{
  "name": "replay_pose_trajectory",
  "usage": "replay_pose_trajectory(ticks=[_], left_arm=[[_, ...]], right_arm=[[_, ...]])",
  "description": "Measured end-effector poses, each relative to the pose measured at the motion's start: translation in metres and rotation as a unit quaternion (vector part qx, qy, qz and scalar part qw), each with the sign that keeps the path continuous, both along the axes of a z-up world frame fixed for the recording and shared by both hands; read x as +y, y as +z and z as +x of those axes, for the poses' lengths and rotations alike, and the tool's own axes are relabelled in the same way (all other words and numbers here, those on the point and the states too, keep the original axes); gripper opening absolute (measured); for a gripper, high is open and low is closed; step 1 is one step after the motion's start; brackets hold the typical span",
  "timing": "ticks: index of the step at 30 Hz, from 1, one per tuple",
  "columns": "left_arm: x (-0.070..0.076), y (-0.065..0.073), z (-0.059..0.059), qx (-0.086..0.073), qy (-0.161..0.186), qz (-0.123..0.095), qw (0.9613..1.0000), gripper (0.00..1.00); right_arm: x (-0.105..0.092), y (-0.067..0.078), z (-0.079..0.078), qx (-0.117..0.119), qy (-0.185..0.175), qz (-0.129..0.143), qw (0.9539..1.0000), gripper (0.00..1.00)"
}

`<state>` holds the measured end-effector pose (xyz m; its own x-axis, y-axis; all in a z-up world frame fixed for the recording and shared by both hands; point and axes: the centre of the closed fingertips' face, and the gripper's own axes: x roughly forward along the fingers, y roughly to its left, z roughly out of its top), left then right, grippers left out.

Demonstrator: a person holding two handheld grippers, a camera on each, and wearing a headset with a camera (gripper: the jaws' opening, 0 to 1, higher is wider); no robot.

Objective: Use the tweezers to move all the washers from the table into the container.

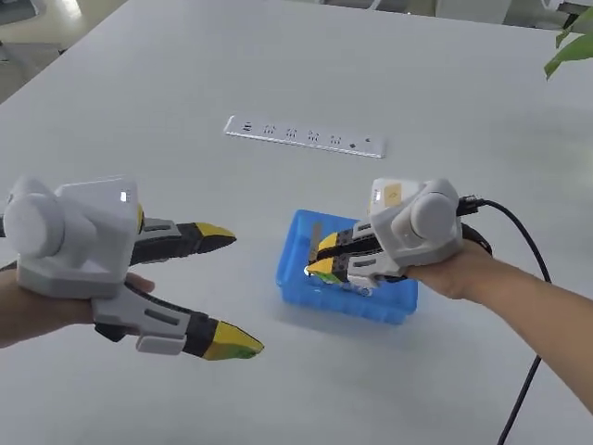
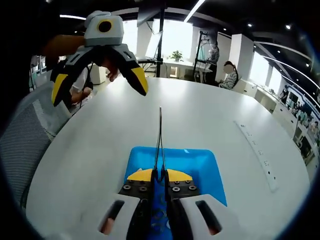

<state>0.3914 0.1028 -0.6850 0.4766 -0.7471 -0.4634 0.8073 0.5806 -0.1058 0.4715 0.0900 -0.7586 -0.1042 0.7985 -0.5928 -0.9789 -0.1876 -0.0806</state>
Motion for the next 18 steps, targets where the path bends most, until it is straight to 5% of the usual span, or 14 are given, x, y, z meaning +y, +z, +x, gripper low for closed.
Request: replay_pose_trajectory(ticks=[9, 18], left_arm=[[-0.007, 0.002, 0.016, -0.005, -0.018, 0.001, 0.9998, 0.77], [-0.020, 0.002, 0.041, -0.024, -0.061, 0.031, 0.9974, 0.58]], right_arm=[[-0.003, -0.013, -0.001, 0.004, 0.006, -0.013, 0.9999, 0.08], [-0.003, -0.012, 0.000, 0.008, 0.006, -0.010, 0.9999, 0.08]])
